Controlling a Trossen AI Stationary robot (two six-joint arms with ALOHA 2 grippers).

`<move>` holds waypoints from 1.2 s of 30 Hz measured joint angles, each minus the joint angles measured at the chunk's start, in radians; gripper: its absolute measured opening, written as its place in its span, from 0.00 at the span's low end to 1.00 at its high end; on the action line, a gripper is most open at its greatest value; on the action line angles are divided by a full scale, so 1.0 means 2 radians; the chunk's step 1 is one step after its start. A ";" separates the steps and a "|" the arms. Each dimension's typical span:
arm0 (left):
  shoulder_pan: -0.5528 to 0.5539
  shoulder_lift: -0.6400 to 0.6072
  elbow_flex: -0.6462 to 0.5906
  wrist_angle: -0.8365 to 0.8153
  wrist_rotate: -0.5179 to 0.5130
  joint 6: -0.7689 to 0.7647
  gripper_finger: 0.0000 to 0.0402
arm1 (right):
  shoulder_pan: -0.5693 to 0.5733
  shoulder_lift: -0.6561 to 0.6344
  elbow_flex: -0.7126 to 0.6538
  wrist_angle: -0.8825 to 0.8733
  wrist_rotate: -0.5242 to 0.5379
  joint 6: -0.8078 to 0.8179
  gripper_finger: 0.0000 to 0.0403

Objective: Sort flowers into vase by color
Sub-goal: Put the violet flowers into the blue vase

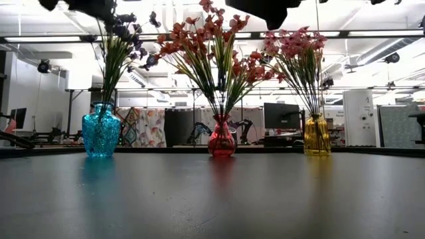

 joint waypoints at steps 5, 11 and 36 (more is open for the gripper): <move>0.020 -0.034 -0.033 0.000 0.022 0.023 0.00 | -0.002 0.000 0.000 -0.003 0.000 0.004 0.64; 0.040 -0.077 -0.073 0.000 -0.022 0.025 0.00 | -0.003 0.000 0.000 -0.003 0.000 0.005 0.65; 0.064 -0.118 -0.187 0.070 0.006 -0.048 0.00 | -0.003 0.000 0.000 -0.003 0.000 0.005 0.65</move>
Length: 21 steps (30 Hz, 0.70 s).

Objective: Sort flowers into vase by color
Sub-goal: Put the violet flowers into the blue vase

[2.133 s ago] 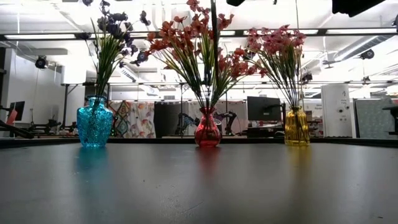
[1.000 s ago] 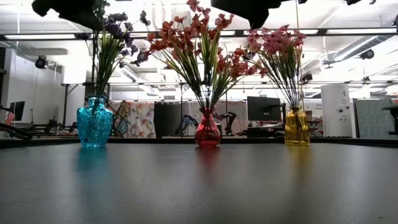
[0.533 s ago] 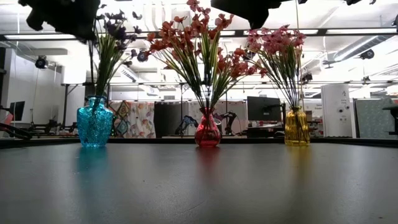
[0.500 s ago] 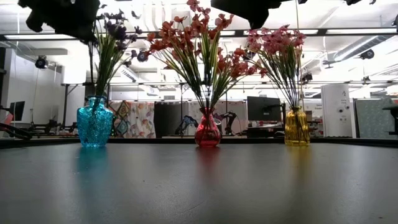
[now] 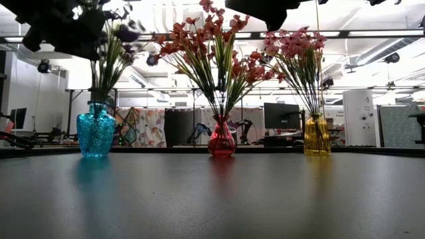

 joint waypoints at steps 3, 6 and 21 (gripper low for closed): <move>0.000 0.000 -0.005 0.010 0.001 0.000 0.00 | 0.000 0.000 0.000 0.000 0.000 0.000 0.66; 0.000 0.000 -0.005 0.012 0.001 0.001 0.02 | 0.000 0.000 0.000 0.000 0.000 0.000 0.67; 0.000 0.001 0.050 0.012 0.090 0.098 0.33 | 0.000 0.000 0.000 0.000 0.000 0.000 0.68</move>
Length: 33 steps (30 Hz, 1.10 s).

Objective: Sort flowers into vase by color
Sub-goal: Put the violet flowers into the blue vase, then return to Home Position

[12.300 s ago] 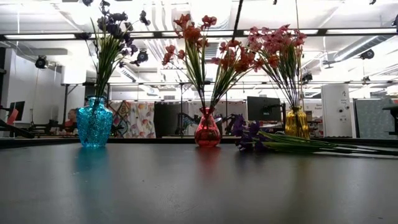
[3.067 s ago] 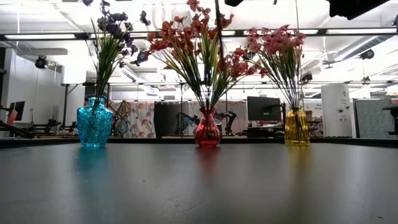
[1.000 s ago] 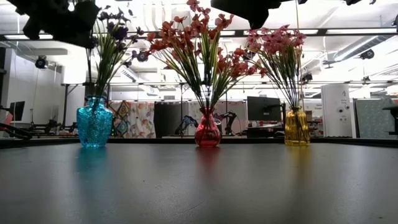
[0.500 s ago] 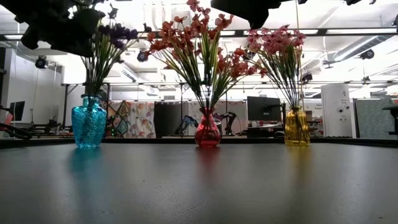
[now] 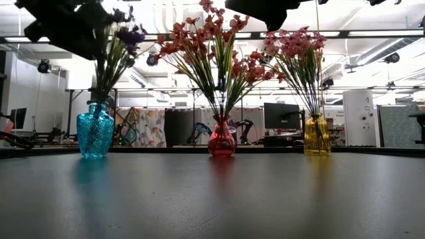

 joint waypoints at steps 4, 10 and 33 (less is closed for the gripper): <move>0.000 0.000 0.023 -0.002 0.042 0.034 0.42 | 0.000 0.000 0.000 0.000 0.000 0.000 0.69; 0.000 0.000 0.057 -0.004 0.121 0.095 0.55 | 0.000 0.000 0.000 0.000 0.000 0.000 0.68; -0.349 0.003 0.171 0.029 0.252 0.086 0.61 | 0.004 -0.217 -0.080 -0.246 -0.068 0.008 0.68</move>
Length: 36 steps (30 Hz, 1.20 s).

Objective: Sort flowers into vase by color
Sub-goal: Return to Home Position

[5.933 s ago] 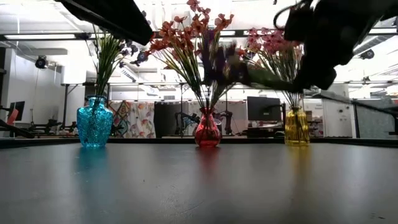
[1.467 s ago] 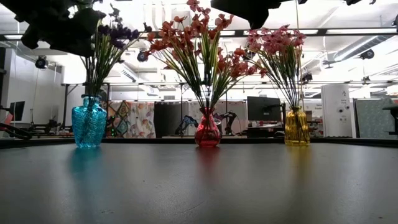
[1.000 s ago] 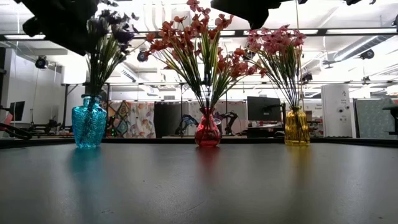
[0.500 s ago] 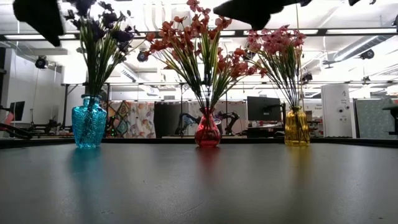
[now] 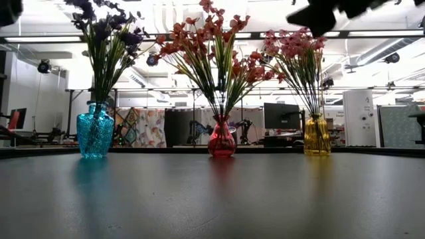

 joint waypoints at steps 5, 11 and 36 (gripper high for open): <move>-0.089 0.029 -0.050 0.072 -0.108 -0.049 0.61 | 0.000 -0.060 -0.078 0.062 -0.001 -0.003 0.68; -0.100 0.084 -0.097 0.134 -0.122 -0.094 0.61 | 0.000 -0.102 -0.136 0.134 -0.002 -0.003 0.68; -0.042 0.248 -0.105 0.279 -0.241 -0.008 0.56 | 0.000 -0.117 -0.160 0.172 -0.003 -0.004 0.68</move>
